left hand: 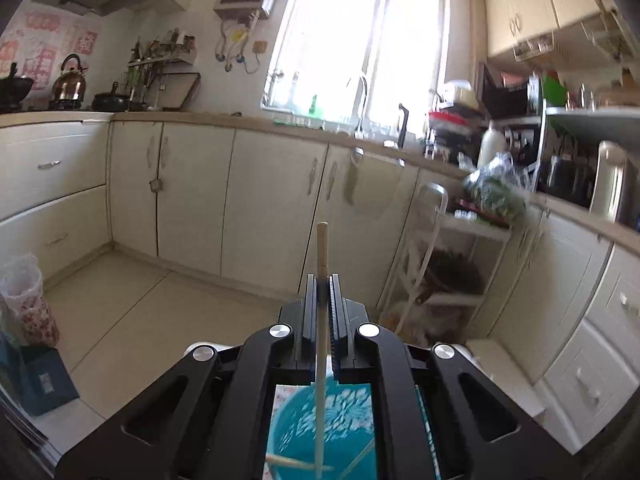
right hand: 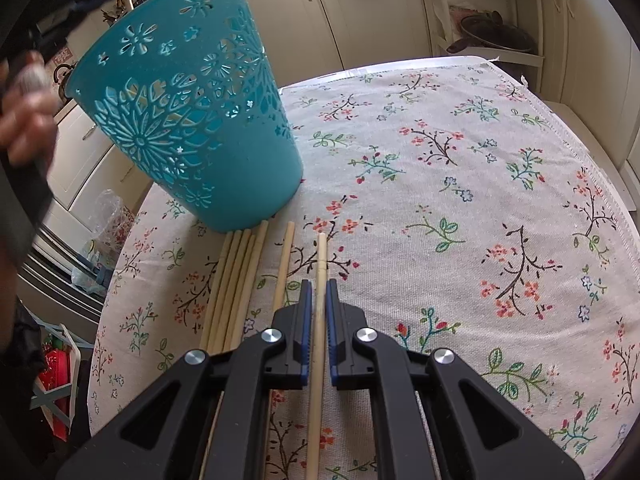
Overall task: Organize utensils
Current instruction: 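Lift the chopstick with the left gripper and drop it into the basket, then carry the chopstick in the right gripper over the basket and release it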
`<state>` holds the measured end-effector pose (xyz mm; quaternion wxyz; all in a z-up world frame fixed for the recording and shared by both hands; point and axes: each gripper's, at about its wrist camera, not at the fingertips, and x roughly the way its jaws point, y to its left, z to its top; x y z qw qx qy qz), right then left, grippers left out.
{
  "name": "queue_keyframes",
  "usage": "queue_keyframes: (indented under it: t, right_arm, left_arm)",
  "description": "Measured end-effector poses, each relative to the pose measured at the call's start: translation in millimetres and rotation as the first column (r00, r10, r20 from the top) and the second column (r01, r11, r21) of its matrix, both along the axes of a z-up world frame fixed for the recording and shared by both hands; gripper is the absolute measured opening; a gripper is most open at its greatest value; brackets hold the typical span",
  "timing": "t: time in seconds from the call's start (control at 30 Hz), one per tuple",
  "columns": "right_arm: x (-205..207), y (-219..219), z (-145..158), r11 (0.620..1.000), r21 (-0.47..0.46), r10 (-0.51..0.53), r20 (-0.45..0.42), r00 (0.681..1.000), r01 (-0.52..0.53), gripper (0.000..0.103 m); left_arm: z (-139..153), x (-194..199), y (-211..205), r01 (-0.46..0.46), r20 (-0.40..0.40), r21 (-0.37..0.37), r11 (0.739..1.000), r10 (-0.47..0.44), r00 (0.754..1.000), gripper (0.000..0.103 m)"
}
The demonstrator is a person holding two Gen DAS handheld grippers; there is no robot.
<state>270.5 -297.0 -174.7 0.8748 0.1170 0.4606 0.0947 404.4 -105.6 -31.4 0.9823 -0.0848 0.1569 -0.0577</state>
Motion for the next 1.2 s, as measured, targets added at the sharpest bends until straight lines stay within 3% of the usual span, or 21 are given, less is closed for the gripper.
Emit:
queue_keyframes:
  t: [0.1,0.2,0.27,0.43,0.53,0.63,0.7,0.8,1.0,1.2]
  right_arm:
    - [-0.6,1.2,0.5,1.0,-0.013,0.007,0.001,1.0,-0.007,0.008]
    - [-1.1,5.3,0.7,0.999,-0.041,0.017,0.007,1.0,-0.016,0.008]
    - [-1.8,8.7,0.9,0.997,-0.067,0.024,0.013,1.0,-0.023,0.008]
    - [-5.8,20.8,2.0,0.985,-0.163,0.057,0.035,0.998,-0.05,0.007]
    - [-5.1,24.8,2.7,0.978,-0.2,0.068,0.041,0.997,-0.059,0.006]
    - [-4.9,15.0,3.9,0.99,-0.138,0.045,0.032,0.998,-0.04,0.006]
    - [-9.2,5.7,12.0,0.997,-0.077,0.021,0.056,0.998,-0.016,0.006]
    - [-19.9,-5.1,30.9,1.0,0.013,-0.006,0.122,0.993,0.005,0.006]
    - [-41.0,-20.9,65.4,0.978,0.208,-0.062,0.239,0.969,0.012,0.006]
    - [-33.3,-15.5,128.3,0.955,0.293,-0.077,0.392,0.917,-0.044,0.006]
  left_arm:
    - [-17.6,-2.1,-7.2,0.026,-0.072,0.093,0.995,-0.02,0.997,0.006]
    - [-21.4,-10.2,-0.8,0.044,-0.11,0.113,0.993,-0.031,0.993,0.015]
    - [-14.8,-22.3,9.4,0.026,-0.1,0.107,0.994,-0.015,0.995,0.04]
    - [10.6,-71.6,51.3,-0.065,-0.008,0.061,0.996,0.066,0.998,0.064]
    - [3.6,-103.8,80.7,-0.15,-0.004,0.014,0.989,0.15,0.989,0.082]
    - [-35.0,-116.0,95.6,-0.146,-0.123,-0.005,0.989,0.144,0.982,0.084]
    - [-74.0,-115.2,95.7,-0.128,-0.243,0.017,0.992,0.128,0.961,0.084]
    - [-111.1,-116.1,94.6,-0.105,-0.34,0.025,0.994,0.107,0.934,0.084]
    - [-133.7,-115.5,92.3,-0.077,-0.399,0.034,0.996,0.084,0.913,0.084]
    - [-142.4,-106.9,96.1,-0.08,-0.438,-0.015,0.997,0.065,0.897,0.084]
